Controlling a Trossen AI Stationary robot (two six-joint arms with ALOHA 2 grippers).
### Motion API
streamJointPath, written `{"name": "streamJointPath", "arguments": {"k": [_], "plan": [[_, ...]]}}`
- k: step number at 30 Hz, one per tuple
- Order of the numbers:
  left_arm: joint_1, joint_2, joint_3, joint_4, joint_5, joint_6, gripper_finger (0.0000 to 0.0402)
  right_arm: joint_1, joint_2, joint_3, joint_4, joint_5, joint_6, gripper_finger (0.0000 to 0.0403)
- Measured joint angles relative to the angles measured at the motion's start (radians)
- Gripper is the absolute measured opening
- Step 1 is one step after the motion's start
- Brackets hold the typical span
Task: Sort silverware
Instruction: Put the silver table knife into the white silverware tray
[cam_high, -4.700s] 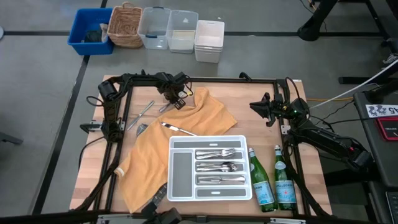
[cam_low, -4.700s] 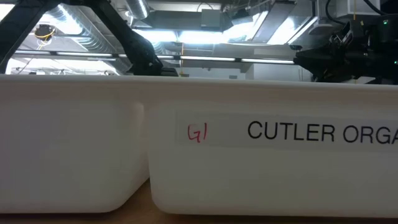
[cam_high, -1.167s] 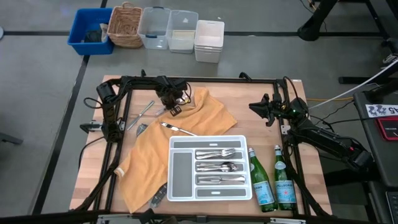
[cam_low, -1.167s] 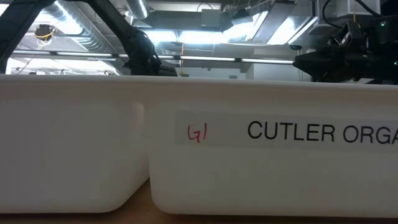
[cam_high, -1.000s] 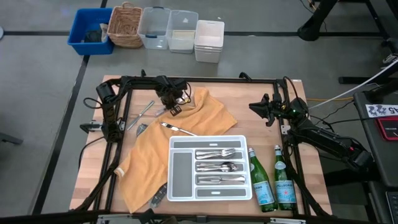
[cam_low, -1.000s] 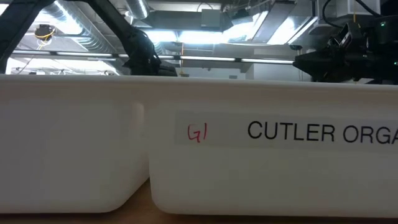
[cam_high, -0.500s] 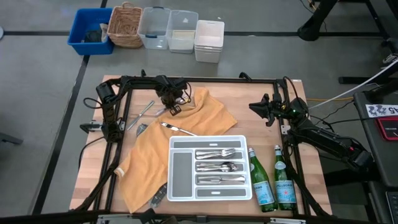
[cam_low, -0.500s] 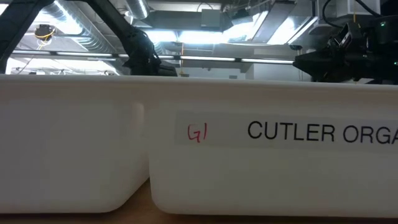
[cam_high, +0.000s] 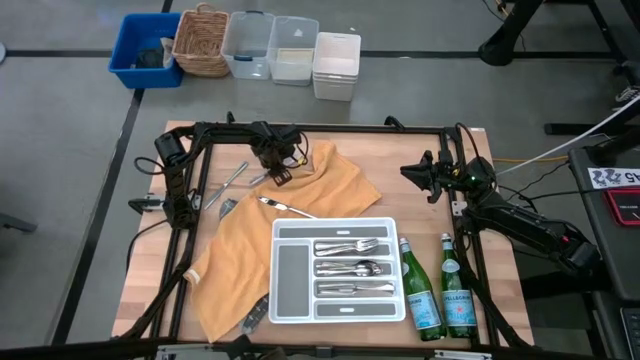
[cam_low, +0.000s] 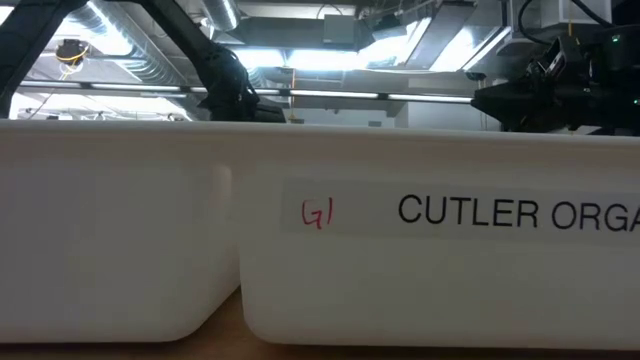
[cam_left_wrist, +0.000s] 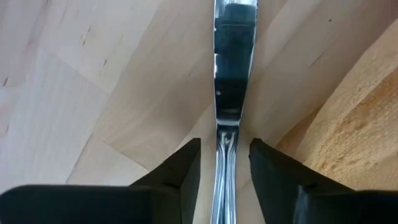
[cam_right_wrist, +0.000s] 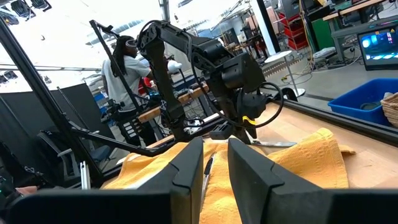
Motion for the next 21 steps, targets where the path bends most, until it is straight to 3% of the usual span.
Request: {"name": "streamJointPath", "arguments": {"k": [8,21], "plan": [[0.0,0.0,0.0,0.081,0.0,-0.004,0.0126,0.0,0.0,0.0,0.0,0.0,0.0,0.0078],[0.005,0.0,-0.007,0.056,0.0,0.026,0.0123,0.0,0.0,0.0,0.0,0.0,0.0,0.0078]]}}
